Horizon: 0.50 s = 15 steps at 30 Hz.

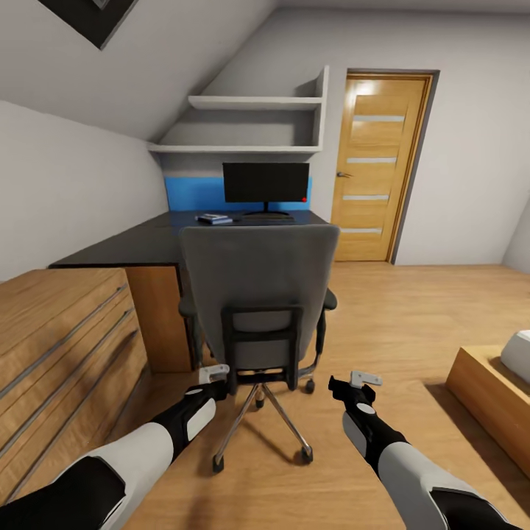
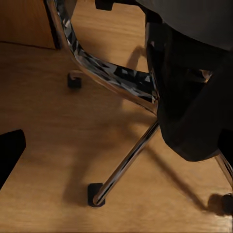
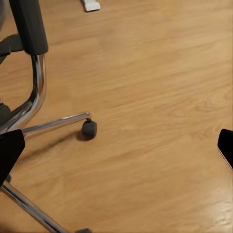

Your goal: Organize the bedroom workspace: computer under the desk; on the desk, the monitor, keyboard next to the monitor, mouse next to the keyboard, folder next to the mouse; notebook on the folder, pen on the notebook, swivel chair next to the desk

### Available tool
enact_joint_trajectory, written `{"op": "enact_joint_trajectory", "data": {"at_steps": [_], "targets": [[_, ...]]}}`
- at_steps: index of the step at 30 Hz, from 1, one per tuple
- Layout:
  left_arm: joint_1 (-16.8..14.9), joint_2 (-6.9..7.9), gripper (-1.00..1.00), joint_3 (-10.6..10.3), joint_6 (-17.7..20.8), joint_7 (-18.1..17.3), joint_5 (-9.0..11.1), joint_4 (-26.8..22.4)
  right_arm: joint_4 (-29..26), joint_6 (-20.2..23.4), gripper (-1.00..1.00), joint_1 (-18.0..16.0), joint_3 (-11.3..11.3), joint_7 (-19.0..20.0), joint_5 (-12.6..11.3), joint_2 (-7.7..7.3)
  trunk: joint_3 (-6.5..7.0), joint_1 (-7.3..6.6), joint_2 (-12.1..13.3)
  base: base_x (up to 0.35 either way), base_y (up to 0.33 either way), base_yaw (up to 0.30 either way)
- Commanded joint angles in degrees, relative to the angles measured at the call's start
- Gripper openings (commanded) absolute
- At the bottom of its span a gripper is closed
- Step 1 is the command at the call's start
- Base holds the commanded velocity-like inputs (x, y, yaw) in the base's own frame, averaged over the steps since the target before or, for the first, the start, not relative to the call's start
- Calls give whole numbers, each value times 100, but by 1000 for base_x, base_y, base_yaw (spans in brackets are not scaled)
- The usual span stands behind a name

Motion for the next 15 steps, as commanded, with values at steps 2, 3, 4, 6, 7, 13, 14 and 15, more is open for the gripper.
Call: {"op": "enact_joint_trajectory", "data": {"at_steps": [2, 3, 4, 6, 7, 13, 14, 15], "targets": [[-8, 1, 100, -49, 23, 24, -10, -24, 7, -28, 100, -4, -28, 7, -9, 4, -2, 1, -2, 230, -208, -44], [-7, 1, 100, -49, 24, 24, -10, -24, 8, -28, 100, -4, -28, 10, -9, 4, 2, 1, -2, 231, -208, -116], [-7, 1, 100, -49, 26, 24, -10, -24, 5, -28, 100, -4, -28, 11, -10, 4, 6, 1, -2, 232, -208, -145], [-6, 0, 100, -49, 25, 24, -10, -24, 3, -28, 100, -4, -28, 9, -10, 4, 14, 1, -2, 235, -208, -135], [-7, 0, 100, -49, 24, 24, -10, -24, 2, -28, 100, -4, -28, 7, -11, 4, 16, 1, -2, 245, -201, -60], [-4, 0, 100, -46, 20, 24, -10, -24, 1, -28, 100, -4, -28, 2, -10, 4, 18, 1, -2, 292, -82, -13], [-4, 0, 100, -47, 20, 24, -10, -24, 1, -28, 100, -4, -28, 1, -9, 4, 18, 1, -2, 315, -17, -3], [-6, 0, 100, -44, 20, 24, -10, -24, 1, -26, 100, -4, -28, 1, -10, 4, 18, 1, -2, 317, -11, -2]]}}
